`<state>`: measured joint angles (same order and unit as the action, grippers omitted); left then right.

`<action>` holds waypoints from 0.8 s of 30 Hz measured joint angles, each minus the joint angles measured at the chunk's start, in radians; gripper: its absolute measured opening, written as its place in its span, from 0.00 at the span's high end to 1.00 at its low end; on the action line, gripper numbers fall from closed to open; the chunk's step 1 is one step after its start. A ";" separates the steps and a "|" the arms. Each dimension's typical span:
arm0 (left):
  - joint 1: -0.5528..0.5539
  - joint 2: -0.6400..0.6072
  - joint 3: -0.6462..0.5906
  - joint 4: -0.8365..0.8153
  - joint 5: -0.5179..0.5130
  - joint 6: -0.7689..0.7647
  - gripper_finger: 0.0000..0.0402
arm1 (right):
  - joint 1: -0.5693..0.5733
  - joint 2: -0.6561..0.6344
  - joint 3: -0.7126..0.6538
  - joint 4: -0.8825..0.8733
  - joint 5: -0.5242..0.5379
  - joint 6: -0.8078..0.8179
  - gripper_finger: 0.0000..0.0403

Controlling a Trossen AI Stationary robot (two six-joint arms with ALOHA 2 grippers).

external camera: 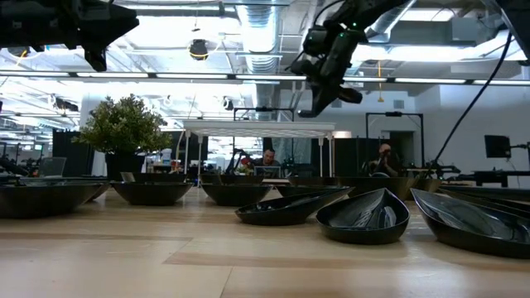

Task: Pick & Place Mini shaped plates
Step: Put the drop-shaped plate on the shelf

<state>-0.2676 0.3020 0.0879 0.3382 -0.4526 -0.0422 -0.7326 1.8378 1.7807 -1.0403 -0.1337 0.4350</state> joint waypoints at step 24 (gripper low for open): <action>0.000 0.000 0.000 0.000 0.000 0.000 0.83 | 0.006 0.033 -0.002 0.041 -0.027 0.010 1.00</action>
<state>-0.2676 0.3019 0.0883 0.3382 -0.4522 -0.0422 -0.7263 1.8706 1.7786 -0.9998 -0.1602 0.4454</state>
